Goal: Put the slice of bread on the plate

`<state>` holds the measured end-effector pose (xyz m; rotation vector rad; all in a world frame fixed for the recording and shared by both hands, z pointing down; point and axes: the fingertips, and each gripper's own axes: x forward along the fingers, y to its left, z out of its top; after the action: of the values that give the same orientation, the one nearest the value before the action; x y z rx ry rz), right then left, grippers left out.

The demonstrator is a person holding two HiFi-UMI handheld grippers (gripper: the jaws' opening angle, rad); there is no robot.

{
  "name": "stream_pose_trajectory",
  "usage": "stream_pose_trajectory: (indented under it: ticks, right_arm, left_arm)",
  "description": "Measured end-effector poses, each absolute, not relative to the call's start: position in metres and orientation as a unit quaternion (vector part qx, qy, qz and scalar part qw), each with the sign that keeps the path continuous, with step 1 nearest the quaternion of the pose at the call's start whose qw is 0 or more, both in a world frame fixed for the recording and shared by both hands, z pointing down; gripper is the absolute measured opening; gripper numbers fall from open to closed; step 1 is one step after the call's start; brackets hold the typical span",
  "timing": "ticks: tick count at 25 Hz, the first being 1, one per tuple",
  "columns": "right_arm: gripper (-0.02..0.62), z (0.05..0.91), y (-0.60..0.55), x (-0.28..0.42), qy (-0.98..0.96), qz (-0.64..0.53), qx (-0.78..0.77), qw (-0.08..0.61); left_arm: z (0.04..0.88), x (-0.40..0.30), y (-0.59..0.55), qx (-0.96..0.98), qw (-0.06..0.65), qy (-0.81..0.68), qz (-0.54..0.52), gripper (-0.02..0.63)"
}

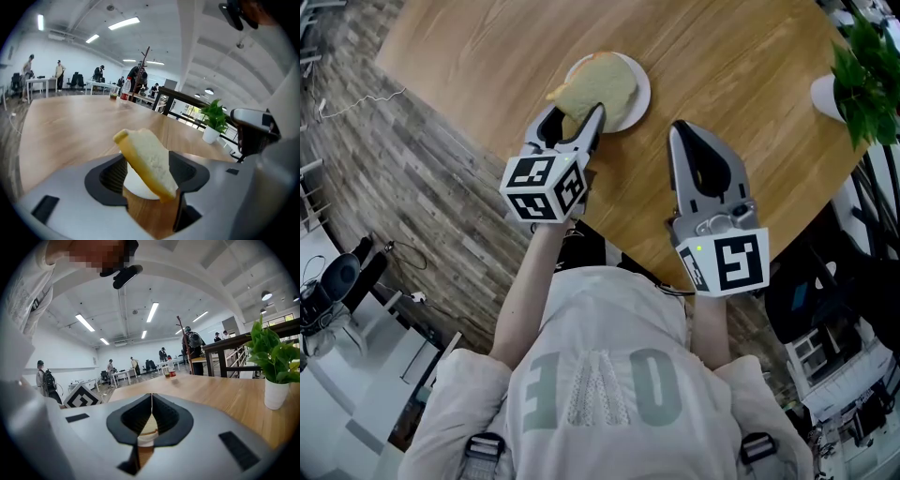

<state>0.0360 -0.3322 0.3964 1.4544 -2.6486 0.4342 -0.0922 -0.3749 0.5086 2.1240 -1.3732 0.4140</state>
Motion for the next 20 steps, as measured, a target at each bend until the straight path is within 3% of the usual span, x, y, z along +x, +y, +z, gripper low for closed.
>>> stream_pose_trajectory:
  ticks: [10, 20]
  right_arm:
    - [0.018, 0.401, -0.338, 0.023, -0.873, 0.150, 0.462, 0.043]
    - [0.018, 0.394, -0.334, 0.012, -0.882, 0.137, 0.448, 0.045]
  left_arm:
    - [0.524, -0.103, -0.374, 0.774, 0.221, -0.539, 0.247, 0.510]
    - [0.499, -0.109, -0.375, 0.785, 0.185, -0.540, 0.239, 0.525]
